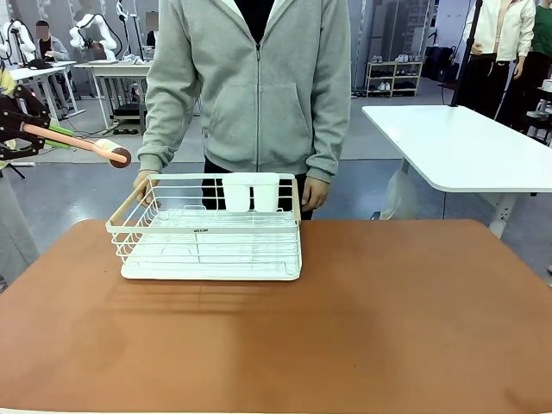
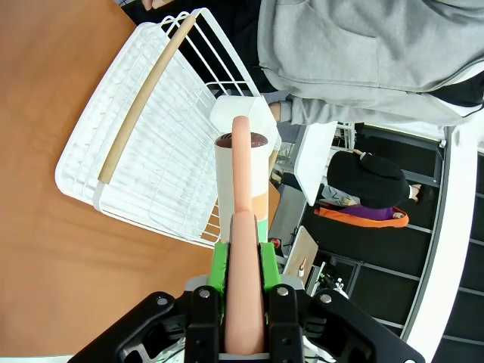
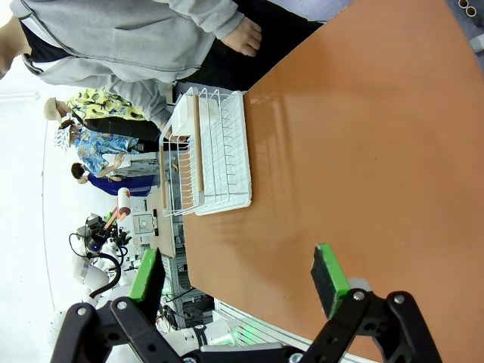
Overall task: Clean the table.
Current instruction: Clean the table with the Lint Roller when the human lifts the Dish drying rack.
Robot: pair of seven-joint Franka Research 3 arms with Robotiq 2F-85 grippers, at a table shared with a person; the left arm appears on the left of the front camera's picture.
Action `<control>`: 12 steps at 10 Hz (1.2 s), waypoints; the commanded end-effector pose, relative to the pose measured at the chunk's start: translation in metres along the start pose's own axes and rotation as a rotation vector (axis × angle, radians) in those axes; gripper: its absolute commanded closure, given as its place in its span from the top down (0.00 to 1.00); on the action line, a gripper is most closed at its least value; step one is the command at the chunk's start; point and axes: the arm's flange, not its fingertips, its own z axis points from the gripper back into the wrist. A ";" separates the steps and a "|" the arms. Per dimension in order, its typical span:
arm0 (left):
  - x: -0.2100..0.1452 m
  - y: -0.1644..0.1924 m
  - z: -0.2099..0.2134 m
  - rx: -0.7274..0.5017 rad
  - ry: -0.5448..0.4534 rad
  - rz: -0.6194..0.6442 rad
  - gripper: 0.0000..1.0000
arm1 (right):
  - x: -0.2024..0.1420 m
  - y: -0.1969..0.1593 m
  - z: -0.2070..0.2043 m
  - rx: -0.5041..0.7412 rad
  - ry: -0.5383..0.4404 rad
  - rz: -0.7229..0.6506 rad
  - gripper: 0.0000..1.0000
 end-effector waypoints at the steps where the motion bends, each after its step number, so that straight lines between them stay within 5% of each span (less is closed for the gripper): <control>1: -0.001 -0.003 0.000 0.007 -0.003 0.000 0.00 | 0.000 0.002 0.001 0.013 -0.003 0.001 1.00; 12: -0.001 -0.003 0.000 0.007 -0.003 0.000 0.00 | 0.000 0.002 0.001 0.013 -0.003 0.001 1.00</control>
